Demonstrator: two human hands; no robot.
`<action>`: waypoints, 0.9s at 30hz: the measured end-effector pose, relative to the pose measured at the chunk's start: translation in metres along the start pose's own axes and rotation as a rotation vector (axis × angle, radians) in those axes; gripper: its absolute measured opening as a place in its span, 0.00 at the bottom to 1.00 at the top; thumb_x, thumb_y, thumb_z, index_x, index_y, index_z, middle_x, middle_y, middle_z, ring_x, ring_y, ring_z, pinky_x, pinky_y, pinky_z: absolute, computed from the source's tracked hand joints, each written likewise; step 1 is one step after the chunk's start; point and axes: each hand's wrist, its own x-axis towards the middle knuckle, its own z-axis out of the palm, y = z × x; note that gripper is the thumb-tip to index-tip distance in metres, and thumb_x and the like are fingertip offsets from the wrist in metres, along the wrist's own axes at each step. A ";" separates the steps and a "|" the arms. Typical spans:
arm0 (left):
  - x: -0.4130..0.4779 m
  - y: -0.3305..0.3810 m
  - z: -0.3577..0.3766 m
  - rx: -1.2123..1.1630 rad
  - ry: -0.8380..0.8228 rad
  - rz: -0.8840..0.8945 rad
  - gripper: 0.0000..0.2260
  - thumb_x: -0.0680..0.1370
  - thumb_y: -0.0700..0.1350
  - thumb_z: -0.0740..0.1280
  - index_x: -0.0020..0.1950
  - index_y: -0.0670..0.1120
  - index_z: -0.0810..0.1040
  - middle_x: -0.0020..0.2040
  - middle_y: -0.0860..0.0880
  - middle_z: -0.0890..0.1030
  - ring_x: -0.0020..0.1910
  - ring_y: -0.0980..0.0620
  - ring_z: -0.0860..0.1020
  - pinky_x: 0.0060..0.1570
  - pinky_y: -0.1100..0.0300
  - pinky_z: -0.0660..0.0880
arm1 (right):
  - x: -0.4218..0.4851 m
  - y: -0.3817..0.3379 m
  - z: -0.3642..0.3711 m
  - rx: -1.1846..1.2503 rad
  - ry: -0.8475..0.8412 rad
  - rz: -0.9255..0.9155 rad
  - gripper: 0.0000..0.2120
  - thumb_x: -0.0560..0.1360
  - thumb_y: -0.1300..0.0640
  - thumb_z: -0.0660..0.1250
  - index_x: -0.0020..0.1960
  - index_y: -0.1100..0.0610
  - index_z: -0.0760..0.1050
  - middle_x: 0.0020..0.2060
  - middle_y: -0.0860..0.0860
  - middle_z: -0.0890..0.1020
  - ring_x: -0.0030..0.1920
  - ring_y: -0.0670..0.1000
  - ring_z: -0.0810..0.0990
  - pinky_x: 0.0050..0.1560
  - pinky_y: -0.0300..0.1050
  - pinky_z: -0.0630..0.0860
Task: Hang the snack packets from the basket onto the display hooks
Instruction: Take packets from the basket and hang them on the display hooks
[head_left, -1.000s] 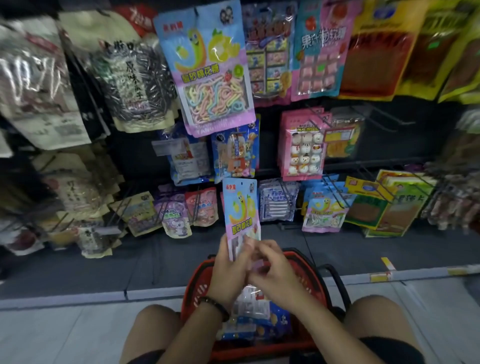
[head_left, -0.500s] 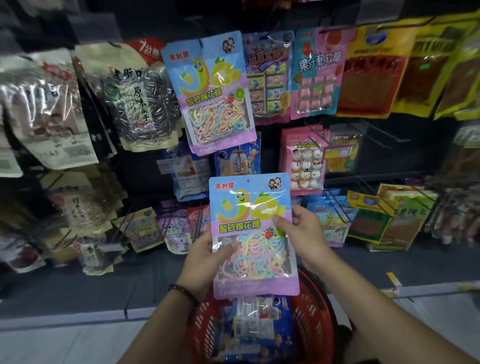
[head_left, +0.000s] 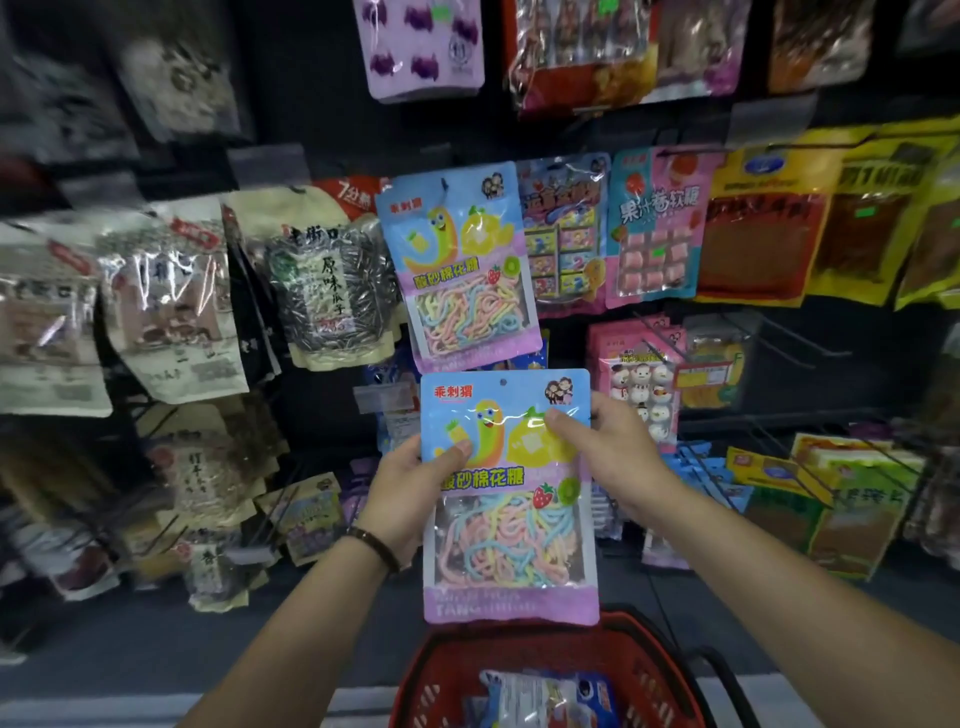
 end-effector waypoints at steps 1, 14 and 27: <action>0.003 0.009 0.001 0.027 0.017 0.043 0.10 0.83 0.43 0.72 0.63 0.44 0.84 0.57 0.45 0.89 0.58 0.42 0.88 0.63 0.40 0.82 | 0.007 -0.011 0.001 -0.028 0.003 -0.022 0.05 0.82 0.57 0.73 0.57 0.52 0.85 0.51 0.49 0.90 0.52 0.53 0.90 0.59 0.60 0.85; 0.081 0.146 0.004 0.232 0.274 0.363 0.10 0.82 0.54 0.73 0.50 0.49 0.86 0.48 0.51 0.89 0.48 0.47 0.88 0.52 0.47 0.84 | 0.107 -0.149 0.025 -0.248 0.132 -0.152 0.17 0.82 0.46 0.70 0.38 0.52 0.78 0.30 0.47 0.80 0.35 0.53 0.80 0.40 0.49 0.76; 0.142 0.183 0.005 0.086 0.250 0.370 0.09 0.75 0.58 0.75 0.49 0.56 0.88 0.48 0.53 0.90 0.51 0.46 0.89 0.60 0.39 0.84 | 0.176 -0.187 0.049 -0.332 0.320 -0.078 0.22 0.74 0.37 0.72 0.43 0.58 0.80 0.37 0.54 0.81 0.36 0.58 0.81 0.35 0.50 0.74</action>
